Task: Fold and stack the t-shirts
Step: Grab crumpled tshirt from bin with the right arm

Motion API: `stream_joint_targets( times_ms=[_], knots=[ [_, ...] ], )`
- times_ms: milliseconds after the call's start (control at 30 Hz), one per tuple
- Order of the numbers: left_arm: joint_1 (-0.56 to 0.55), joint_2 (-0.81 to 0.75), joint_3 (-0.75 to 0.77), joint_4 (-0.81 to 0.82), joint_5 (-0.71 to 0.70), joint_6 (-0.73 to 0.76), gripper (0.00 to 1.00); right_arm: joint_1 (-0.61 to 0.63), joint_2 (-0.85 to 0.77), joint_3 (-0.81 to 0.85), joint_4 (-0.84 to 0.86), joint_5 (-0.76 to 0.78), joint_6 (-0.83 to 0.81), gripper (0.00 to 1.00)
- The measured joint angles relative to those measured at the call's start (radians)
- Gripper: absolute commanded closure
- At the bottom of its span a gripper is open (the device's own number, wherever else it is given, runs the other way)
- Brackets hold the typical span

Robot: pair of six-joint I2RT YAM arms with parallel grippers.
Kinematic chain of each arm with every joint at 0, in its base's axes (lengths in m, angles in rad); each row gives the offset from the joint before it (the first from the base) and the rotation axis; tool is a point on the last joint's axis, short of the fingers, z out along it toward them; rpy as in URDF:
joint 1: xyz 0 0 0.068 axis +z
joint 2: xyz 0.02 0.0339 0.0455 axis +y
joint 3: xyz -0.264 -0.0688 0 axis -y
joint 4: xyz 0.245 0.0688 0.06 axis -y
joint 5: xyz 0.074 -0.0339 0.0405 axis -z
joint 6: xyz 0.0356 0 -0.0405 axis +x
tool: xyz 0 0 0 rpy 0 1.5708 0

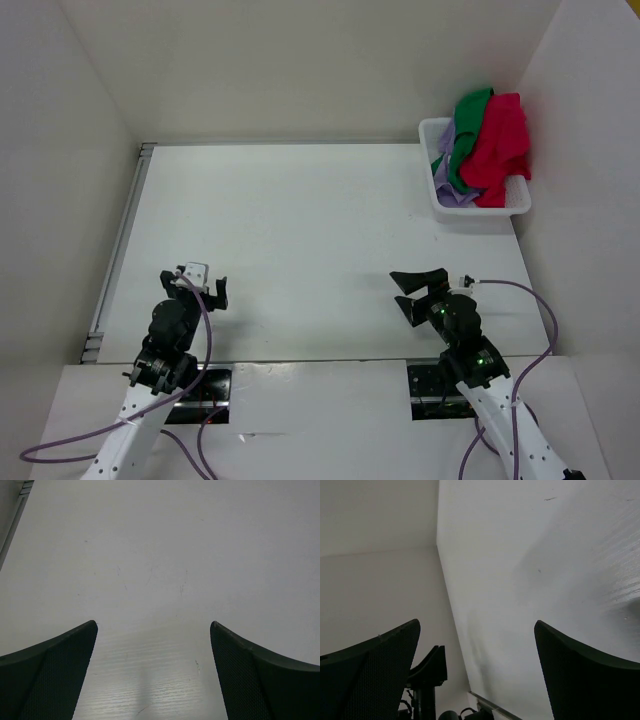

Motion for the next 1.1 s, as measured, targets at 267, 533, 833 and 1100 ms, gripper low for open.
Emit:
stream_joint_targets(
  times_ms=[267,533,833,1100],
  knots=[
    [0.000,0.000,0.000,-0.001,0.025,0.023,0.00,0.000,0.000,-0.002,0.058,-0.014,-0.048,0.01],
    [-0.024,0.000,-0.001,-0.090,0.491,0.580,0.00,0.000,0.046,0.200,0.109,0.075,-0.346,0.01],
    [-0.064,0.000,0.026,0.171,0.411,0.906,0.00,-0.013,0.936,1.088,0.019,0.417,-0.762,0.01],
    [-0.044,0.560,0.517,0.133,0.201,0.686,0.00,-0.277,1.633,1.691,-0.145,0.513,-1.015,0.01]
  ],
)
